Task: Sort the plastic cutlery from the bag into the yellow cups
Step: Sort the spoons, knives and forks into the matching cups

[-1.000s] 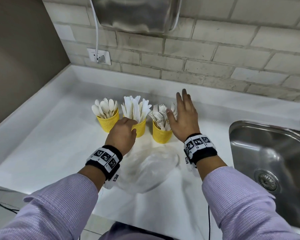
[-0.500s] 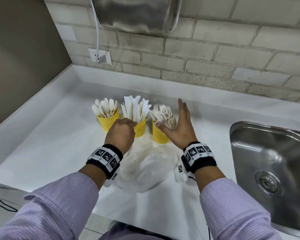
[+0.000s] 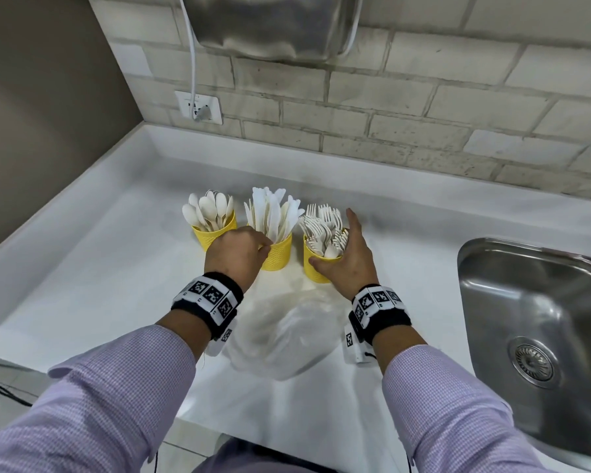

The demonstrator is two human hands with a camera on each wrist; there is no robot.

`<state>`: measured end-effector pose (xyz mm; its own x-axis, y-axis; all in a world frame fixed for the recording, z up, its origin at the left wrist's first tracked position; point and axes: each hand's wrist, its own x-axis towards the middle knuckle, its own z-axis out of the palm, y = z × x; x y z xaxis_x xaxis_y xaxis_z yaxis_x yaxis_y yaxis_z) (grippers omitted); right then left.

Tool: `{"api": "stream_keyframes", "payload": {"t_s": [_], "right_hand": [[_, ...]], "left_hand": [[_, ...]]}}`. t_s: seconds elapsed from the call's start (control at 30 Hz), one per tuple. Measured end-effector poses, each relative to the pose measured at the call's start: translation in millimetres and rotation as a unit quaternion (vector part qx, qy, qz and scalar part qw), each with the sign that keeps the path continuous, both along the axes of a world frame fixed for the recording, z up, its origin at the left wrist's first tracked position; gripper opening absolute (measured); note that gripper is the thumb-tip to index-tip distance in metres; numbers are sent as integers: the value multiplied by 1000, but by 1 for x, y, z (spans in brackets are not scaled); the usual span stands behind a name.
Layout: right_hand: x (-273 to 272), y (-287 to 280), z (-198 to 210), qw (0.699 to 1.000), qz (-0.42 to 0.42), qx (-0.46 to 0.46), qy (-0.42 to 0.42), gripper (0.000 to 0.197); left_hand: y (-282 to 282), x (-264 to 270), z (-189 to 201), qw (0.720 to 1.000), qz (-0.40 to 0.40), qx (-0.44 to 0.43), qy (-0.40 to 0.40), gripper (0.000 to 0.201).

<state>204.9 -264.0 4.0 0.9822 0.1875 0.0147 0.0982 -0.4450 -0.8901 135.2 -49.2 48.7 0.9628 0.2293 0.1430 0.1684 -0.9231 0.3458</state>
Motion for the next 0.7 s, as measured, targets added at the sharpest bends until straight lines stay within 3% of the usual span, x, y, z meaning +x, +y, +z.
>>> {"api": "stream_keyframes", "payload": {"t_s": [0.7], "right_hand": [[-16, 1, -6, 997, -52, -31, -55, 109]], "left_hand": [[7, -5, -1, 1000, -27, 4, -8, 18]]}}
